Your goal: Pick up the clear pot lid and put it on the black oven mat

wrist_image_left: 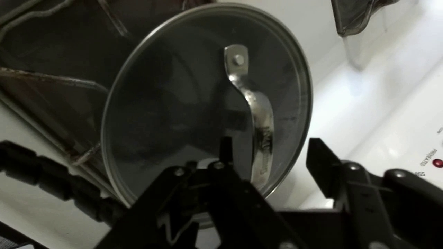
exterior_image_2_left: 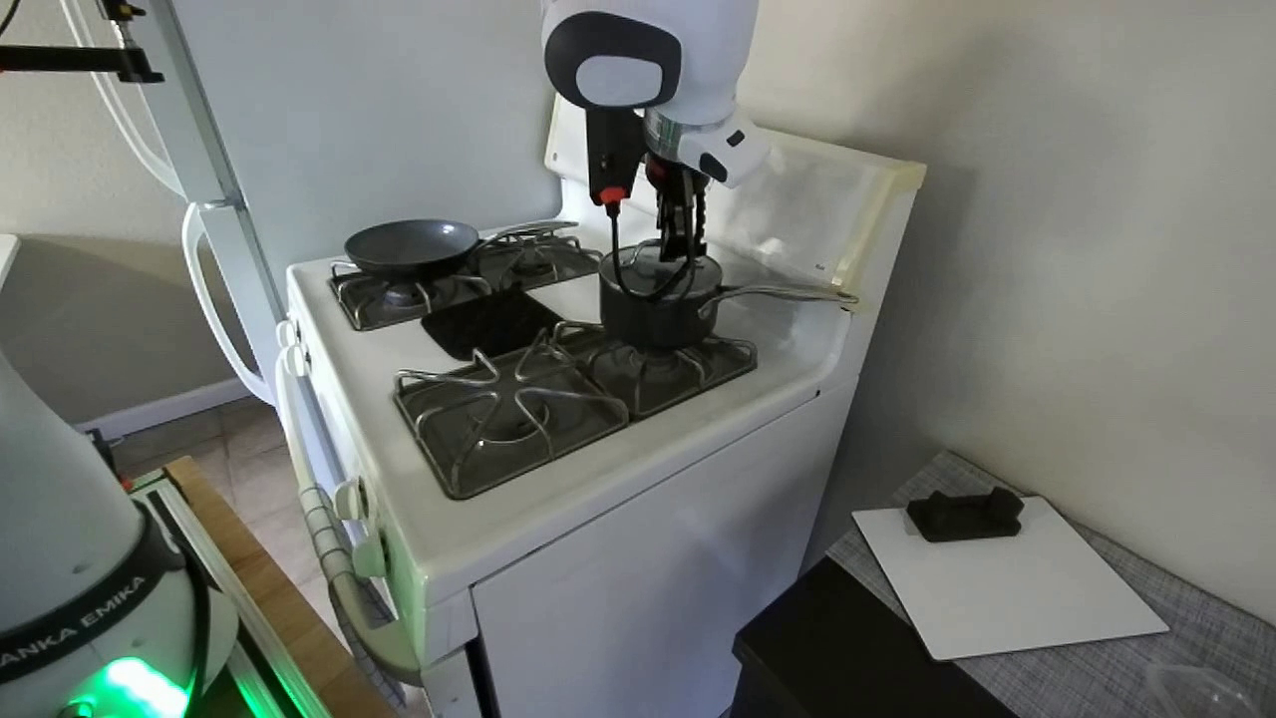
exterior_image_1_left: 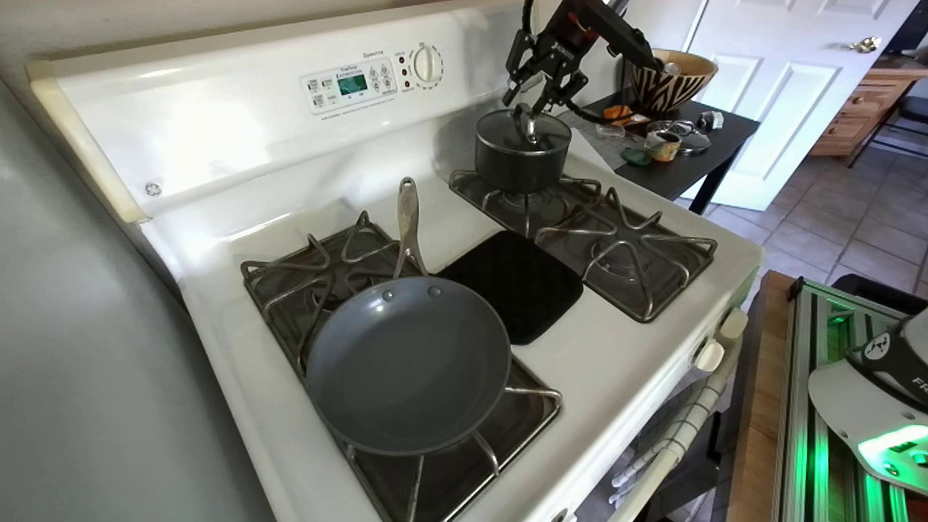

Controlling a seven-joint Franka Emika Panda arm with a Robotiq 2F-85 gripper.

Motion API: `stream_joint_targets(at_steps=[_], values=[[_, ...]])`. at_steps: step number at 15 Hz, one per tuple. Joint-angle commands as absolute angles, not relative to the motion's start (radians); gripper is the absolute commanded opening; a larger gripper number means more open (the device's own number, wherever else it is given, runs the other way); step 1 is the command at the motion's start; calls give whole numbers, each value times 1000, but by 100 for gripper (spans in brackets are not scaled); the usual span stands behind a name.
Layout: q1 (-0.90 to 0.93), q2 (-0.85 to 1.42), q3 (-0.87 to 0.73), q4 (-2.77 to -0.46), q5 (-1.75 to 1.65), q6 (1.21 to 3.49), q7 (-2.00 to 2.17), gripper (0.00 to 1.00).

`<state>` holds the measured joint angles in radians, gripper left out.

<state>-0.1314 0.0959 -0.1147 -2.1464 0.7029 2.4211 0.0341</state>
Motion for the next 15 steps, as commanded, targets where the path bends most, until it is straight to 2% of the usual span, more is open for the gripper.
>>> stream_joint_targets(at_steps=[1,2,3,4,5,6,11,12,15], values=[[-146,117,-110,-2129,788,2392,-16,85],[-147,120,-109,-2129,813,2393,-28,90],[-147,122,-109,-2129,834,2392,-36,66],[-147,126,-110,-2128,851,2391,-42,56],[-148,130,-111,-2128,865,2389,-47,56],[-148,133,-112,-2127,877,2388,-51,49],[-151,146,-114,-2123,900,2387,-55,5],[-153,148,-114,-2123,902,2387,-55,0],[-156,152,-114,-2121,906,2384,-53,0]])
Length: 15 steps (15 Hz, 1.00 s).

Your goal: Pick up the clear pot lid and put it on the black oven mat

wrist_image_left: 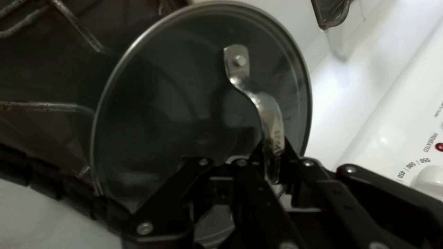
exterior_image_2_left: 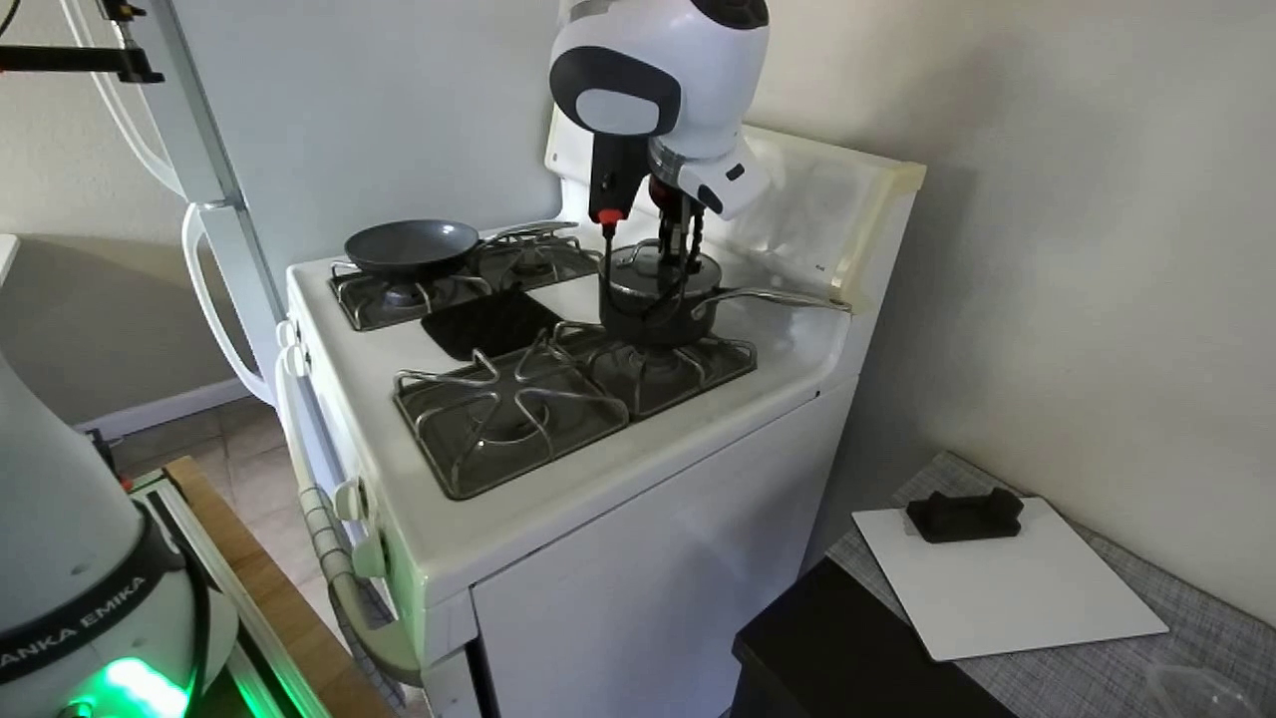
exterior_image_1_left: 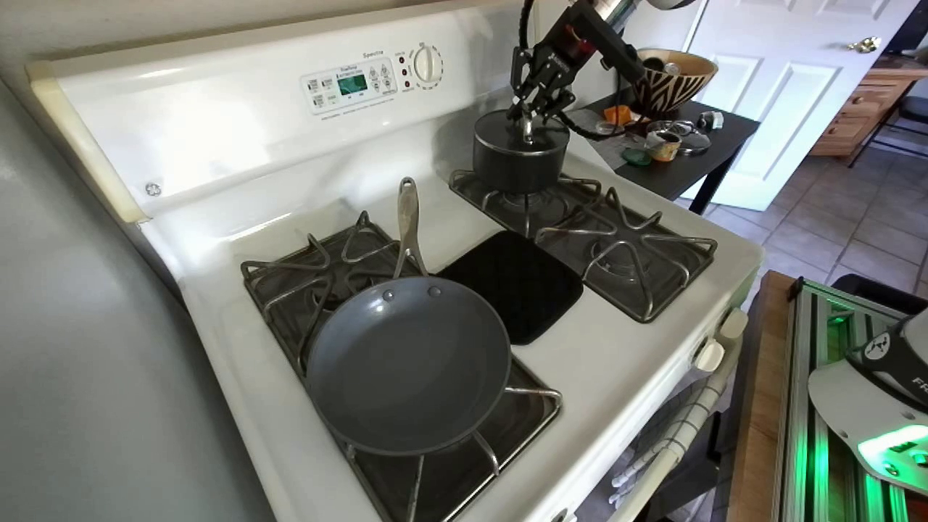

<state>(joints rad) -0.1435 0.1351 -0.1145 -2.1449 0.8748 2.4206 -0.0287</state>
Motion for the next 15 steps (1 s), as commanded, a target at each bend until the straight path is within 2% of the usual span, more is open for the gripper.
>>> stream_joint_targets(at_steps=[1,15], values=[[-156,152,-114,-2119,908,2384,-55,0],[-153,37,-120,-2161,888,2319,-85,0]])
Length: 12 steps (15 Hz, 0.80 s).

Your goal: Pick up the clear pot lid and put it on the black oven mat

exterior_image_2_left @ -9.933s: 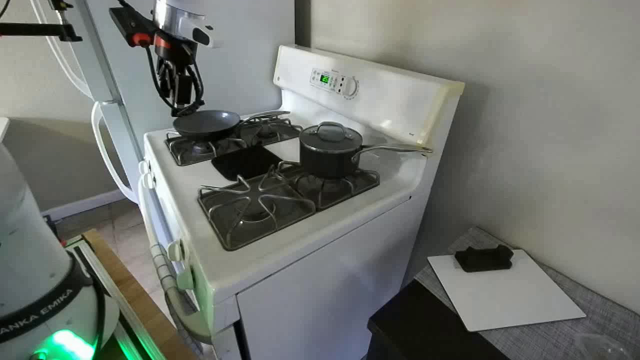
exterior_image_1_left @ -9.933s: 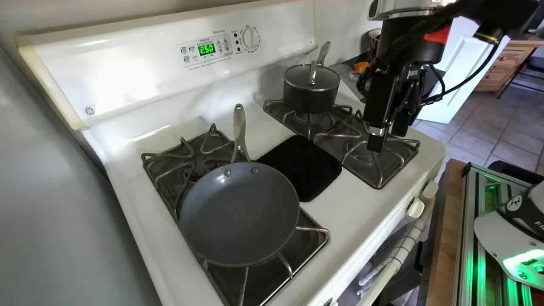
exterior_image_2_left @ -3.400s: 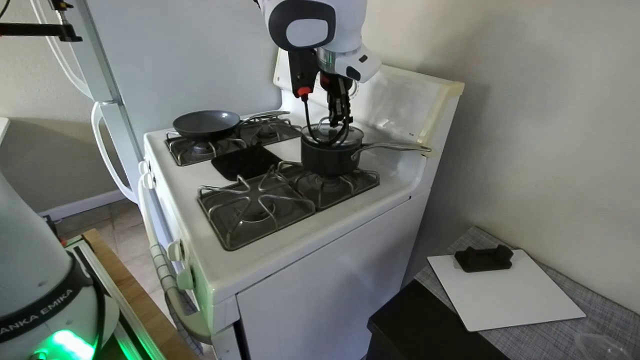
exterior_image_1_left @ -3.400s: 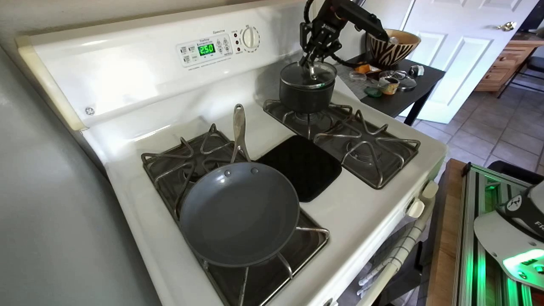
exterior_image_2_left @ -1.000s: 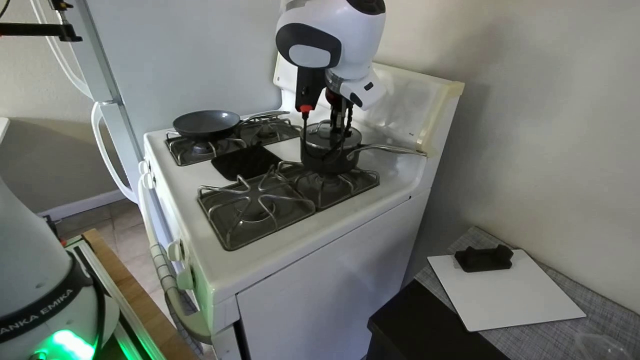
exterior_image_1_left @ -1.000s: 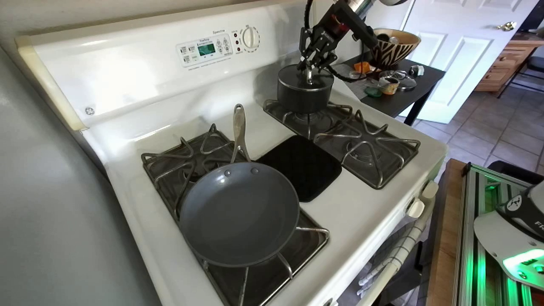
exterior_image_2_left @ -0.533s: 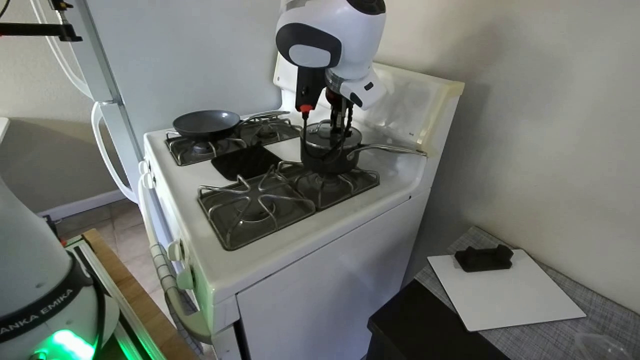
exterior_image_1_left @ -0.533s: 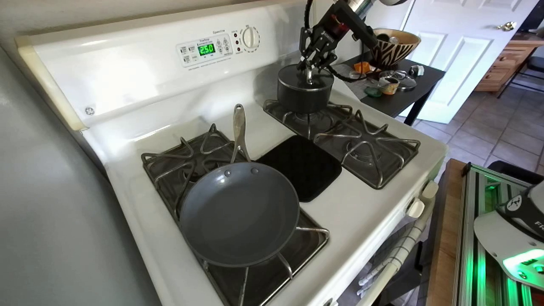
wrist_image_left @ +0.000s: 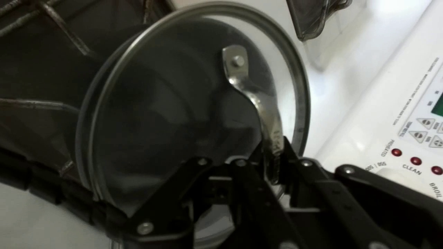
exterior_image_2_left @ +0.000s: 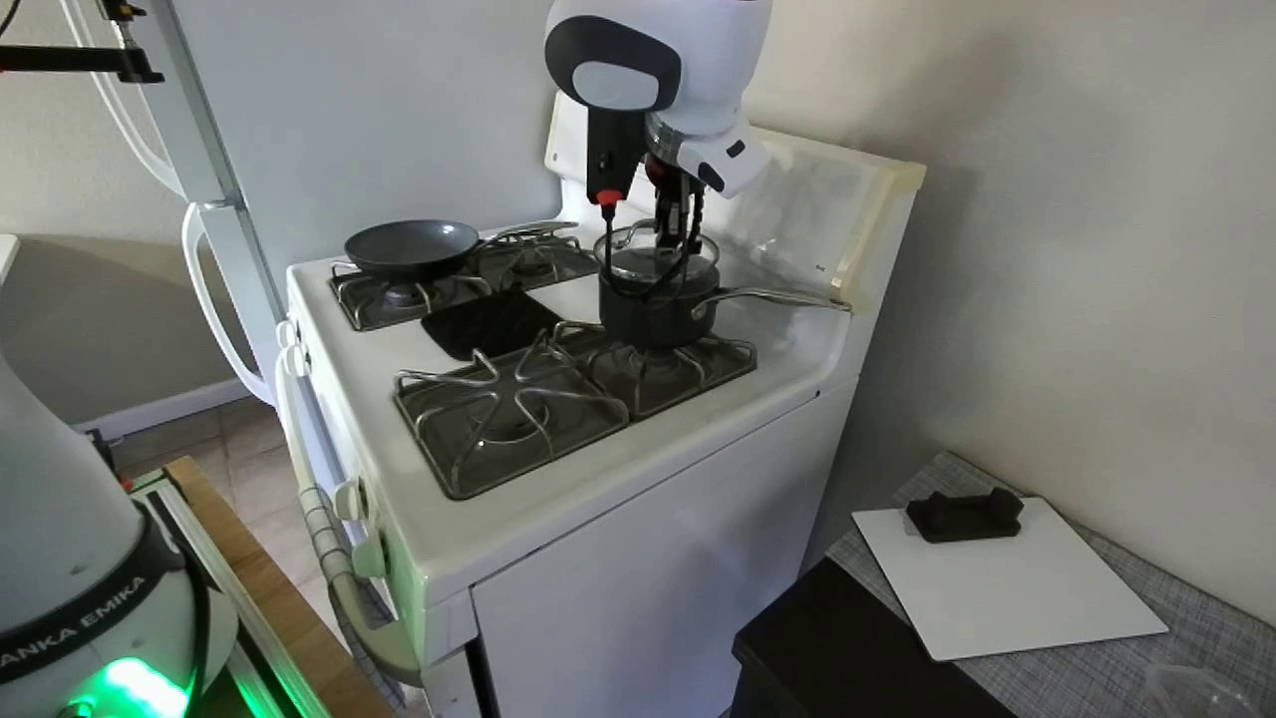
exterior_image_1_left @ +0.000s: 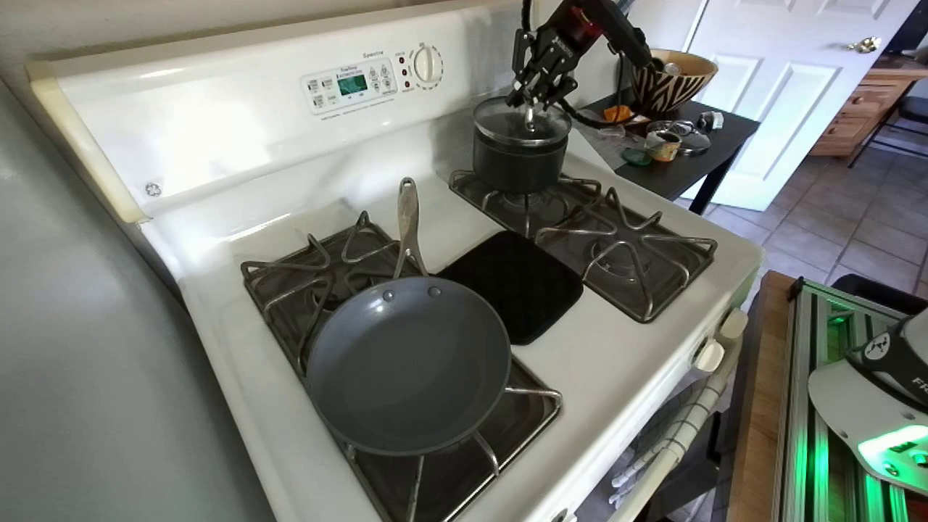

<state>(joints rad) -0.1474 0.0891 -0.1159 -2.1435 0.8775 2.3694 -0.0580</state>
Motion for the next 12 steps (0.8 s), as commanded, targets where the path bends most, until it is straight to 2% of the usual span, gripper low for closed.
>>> stream_joint_targets(at_steps=[1,12], values=[[-151,17,-119,-2173,890,2308,-96,0],[-91,-192,-91,-2362,851,2248,-245,0]])
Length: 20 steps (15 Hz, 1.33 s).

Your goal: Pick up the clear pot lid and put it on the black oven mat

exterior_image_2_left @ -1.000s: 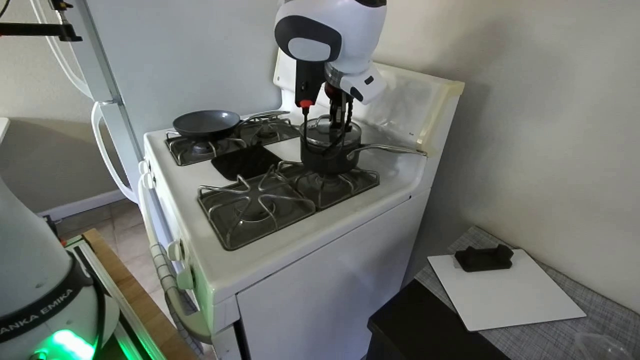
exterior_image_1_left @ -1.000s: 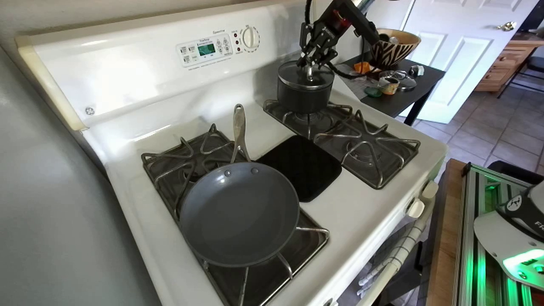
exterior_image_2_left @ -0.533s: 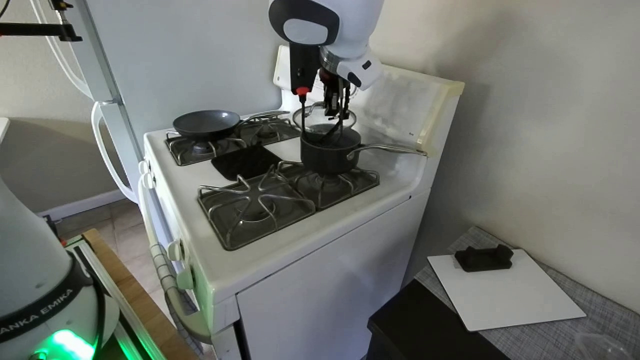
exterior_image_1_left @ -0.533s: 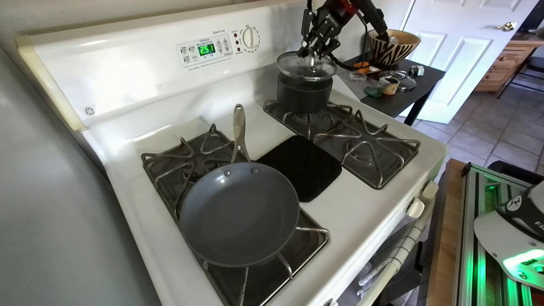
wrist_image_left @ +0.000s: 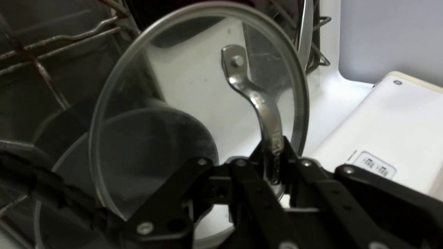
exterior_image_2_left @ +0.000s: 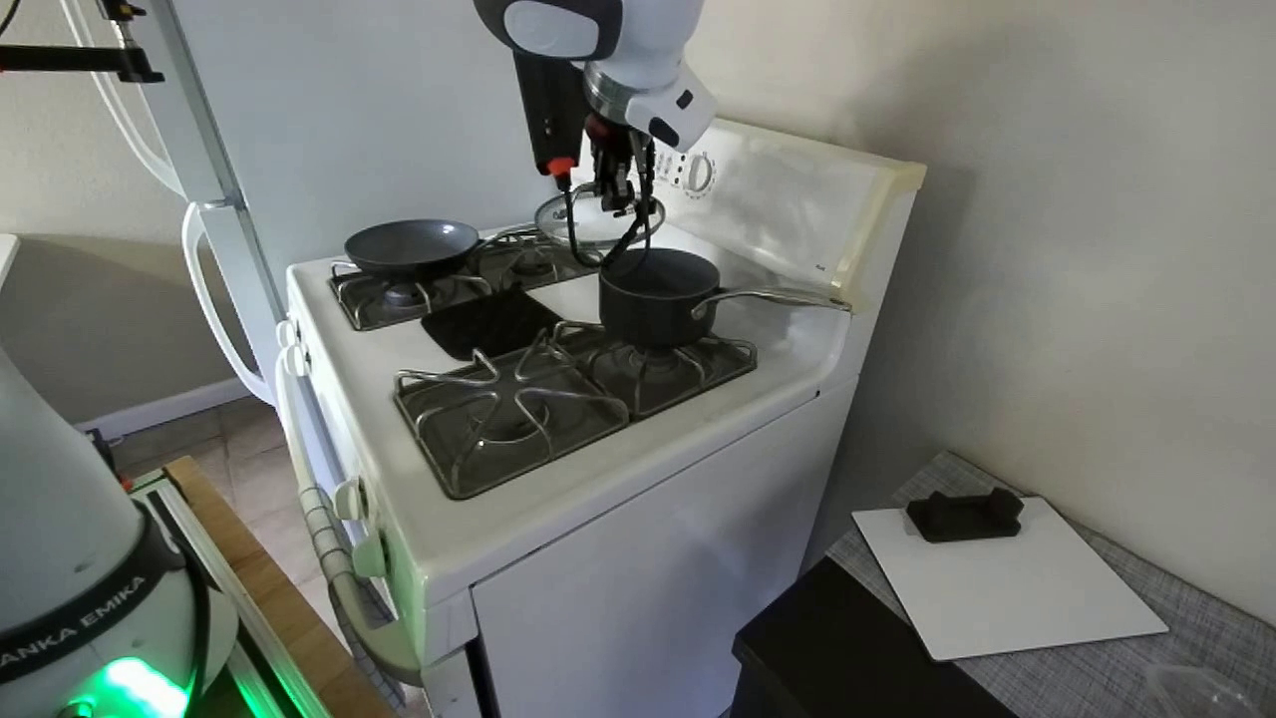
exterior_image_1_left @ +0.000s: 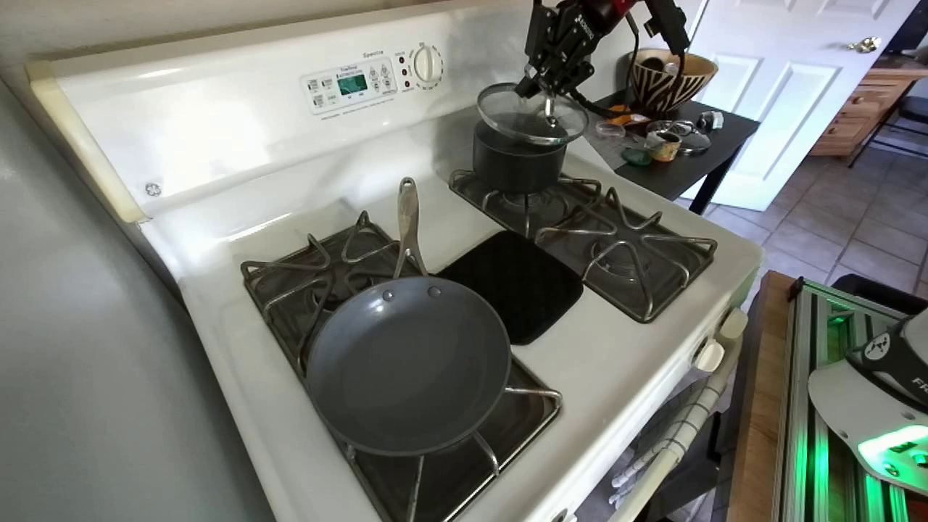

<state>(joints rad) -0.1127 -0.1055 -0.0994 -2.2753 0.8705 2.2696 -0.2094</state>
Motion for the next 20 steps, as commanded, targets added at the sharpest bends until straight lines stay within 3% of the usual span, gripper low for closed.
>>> stream_joint_targets(at_steps=[1,8,20], values=[[-82,-205,-86,-2381,849,2250,-259,0],[-16,-224,-41,-2473,822,2261,-302,0],[44,-50,5,-2420,834,2290,-380,0]])
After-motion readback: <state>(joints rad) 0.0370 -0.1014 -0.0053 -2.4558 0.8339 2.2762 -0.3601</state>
